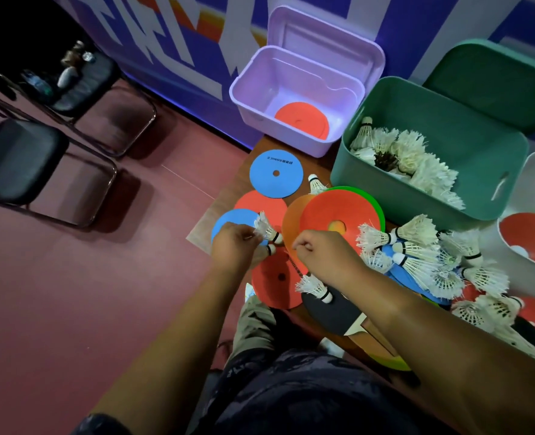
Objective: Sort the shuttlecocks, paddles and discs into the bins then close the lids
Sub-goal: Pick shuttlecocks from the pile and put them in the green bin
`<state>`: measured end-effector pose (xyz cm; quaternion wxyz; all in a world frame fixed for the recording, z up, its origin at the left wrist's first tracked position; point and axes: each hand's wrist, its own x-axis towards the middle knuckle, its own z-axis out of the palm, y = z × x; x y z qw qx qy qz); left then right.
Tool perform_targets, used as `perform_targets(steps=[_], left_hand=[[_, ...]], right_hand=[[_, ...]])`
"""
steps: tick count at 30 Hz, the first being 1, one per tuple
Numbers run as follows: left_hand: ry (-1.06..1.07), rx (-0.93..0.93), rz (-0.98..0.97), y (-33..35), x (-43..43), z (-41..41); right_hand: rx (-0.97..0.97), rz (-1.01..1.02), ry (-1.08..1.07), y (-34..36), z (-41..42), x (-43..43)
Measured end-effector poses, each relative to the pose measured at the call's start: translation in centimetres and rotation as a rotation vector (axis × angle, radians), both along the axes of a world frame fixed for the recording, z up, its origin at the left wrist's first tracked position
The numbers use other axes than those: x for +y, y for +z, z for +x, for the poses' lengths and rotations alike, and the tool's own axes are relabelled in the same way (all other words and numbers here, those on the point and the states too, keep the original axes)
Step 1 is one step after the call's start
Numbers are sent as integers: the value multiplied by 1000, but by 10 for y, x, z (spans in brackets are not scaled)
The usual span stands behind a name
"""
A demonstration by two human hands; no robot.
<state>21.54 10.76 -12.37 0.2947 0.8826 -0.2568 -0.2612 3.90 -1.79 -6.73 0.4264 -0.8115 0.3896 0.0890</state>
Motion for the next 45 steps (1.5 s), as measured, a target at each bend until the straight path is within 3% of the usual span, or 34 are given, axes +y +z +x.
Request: perform_targets(steps=[5,12,19,35,37,42,45], left_hand=[[24,57,-130,40,1,16],[-36,49,-243,76,-22,18],[-8,139,-282,95,-60,4],[-264,276,-391,163,-237,-72],[-293,359,-416,162,-260,-89],[-258,784,-367,147,-301,-126],[-285,791,-256,132,-300,-130]], right_hand=[[-176,-53,-94,10,24,-7],[-284,205,-306,28,32,-22],[-349,121,-571,45,-2,-52],[-437,-42,-1111,96,-138,-95],[-436,-54,-1145,97,-149,-92],[-433,-62,-1243,95,-171,-85],[-419,-73,-1274,91,-182,-83]])
